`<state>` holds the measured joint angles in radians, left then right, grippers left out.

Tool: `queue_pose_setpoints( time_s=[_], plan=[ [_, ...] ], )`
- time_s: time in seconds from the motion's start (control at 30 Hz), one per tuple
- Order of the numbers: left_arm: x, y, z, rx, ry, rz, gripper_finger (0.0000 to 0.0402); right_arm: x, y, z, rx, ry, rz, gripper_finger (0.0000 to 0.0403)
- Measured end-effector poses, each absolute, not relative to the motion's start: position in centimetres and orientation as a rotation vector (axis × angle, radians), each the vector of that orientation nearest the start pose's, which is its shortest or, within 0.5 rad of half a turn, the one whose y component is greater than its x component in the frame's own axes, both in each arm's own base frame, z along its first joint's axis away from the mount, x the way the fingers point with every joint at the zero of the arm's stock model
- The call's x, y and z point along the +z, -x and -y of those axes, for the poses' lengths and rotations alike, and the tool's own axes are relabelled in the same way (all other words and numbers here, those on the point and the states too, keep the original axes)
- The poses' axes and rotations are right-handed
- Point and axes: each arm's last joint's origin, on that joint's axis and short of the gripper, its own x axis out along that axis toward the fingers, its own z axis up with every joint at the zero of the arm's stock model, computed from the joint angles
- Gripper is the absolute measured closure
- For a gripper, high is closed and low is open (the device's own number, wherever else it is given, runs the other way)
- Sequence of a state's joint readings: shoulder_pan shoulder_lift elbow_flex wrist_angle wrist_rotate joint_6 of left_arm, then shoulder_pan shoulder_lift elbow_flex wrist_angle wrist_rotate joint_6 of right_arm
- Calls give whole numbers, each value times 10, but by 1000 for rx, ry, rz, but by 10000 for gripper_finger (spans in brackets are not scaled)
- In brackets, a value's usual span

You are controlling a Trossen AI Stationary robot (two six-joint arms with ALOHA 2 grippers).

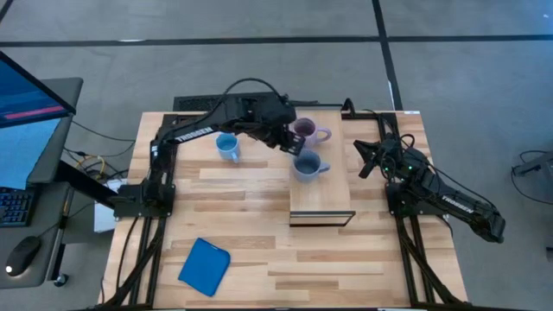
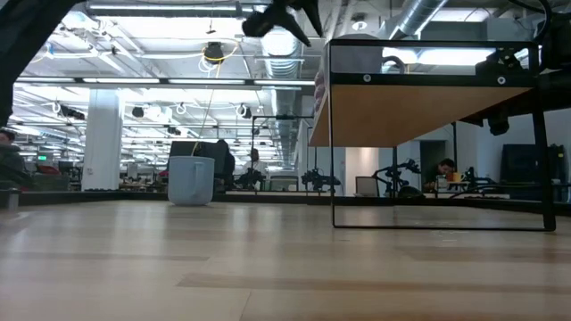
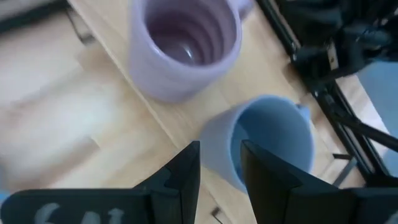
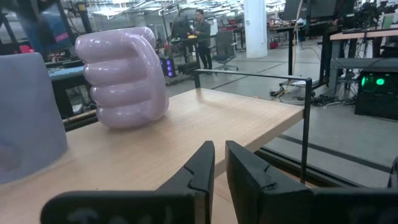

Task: Stack small to large cups/mugs on shelf
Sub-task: Put the light blue mug on the shelf

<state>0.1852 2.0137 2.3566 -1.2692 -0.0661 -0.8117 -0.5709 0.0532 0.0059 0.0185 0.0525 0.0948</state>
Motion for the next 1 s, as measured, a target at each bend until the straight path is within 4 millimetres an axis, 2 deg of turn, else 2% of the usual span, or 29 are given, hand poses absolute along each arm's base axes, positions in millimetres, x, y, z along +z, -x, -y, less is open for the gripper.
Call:
queue_pose_setpoints(
  time_s=[0.13,0.3,0.47,0.57,0.63,0.77,1.0],
  plan=[
    [426,-376,-71,646,669,-706,297,163,-84,56,-624,-100,1,339],
    [451,-351,-55,697,485,-648,297,163,-84,56,-624,-100,1,339],
    [462,-324,-42,787,358,-690,297,163,-84,56,-624,-100,2,339],
    [462,-307,-41,875,302,-750,297,163,-84,56,-625,-100,2,339],
    [462,-302,-44,903,298,-773,297,163,-84,56,-625,-101,2,339],
    [464,-295,-52,841,246,-820,297,163,-84,56,-625,-101,2,339],
    [467,-276,-84,883,221,-860,297,163,-84,56,-626,-119,8,339]
  ],
)
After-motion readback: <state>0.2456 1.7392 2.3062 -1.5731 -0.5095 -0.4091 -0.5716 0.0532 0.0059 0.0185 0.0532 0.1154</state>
